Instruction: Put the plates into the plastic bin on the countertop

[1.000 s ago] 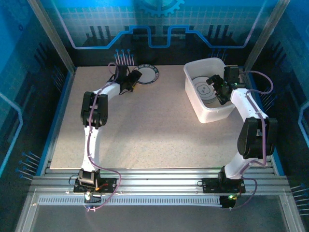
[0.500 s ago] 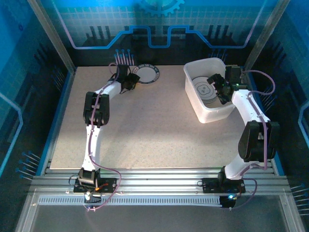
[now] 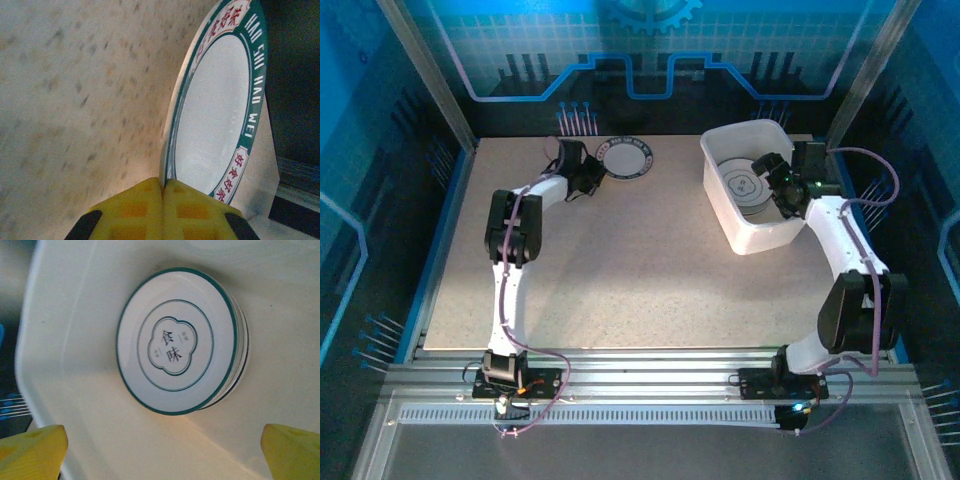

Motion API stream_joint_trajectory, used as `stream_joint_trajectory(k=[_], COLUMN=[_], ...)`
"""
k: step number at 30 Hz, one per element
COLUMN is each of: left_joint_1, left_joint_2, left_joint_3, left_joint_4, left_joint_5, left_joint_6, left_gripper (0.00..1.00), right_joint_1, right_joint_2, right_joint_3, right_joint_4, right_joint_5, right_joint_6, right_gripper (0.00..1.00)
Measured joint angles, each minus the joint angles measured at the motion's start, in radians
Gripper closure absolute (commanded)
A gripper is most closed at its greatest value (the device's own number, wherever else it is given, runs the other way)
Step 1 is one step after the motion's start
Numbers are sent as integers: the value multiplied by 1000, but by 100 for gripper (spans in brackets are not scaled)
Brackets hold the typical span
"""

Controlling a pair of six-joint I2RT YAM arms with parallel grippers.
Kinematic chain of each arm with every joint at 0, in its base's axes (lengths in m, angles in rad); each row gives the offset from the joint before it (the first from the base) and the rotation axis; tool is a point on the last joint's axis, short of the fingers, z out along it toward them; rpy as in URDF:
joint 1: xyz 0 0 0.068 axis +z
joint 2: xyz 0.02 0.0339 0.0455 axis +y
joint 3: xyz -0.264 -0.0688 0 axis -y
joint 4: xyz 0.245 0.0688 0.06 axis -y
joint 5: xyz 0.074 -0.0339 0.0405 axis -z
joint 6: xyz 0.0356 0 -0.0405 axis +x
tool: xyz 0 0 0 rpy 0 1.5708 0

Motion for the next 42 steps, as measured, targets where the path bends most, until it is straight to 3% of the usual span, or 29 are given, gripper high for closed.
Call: stream_joint_trajectory(k=[10,17,29,42], left_joint_1=[0,-5,-107,-209], left_joint_2=[-263,-433,-626,-658], left_joint_3=[-285,-403,-444,-467], left_joint_4=[151,243,260,275], left_joint_5=[96,150,207,216], left_joint_6=[-42,-83,-85,-113], left_gripper=[100,100,100,100], right_joint_1=[15,125,283,295], right_joint_2=[-140,-184,-206,-174], right_joint_3=[-60,-85,-188,-206], right_joint_4=[46,67,248,396], right_joint_5=[-146,-238,-272,-249], right_joint_6=[-29,-28,76,145], right_gripper=[2,3,10,19])
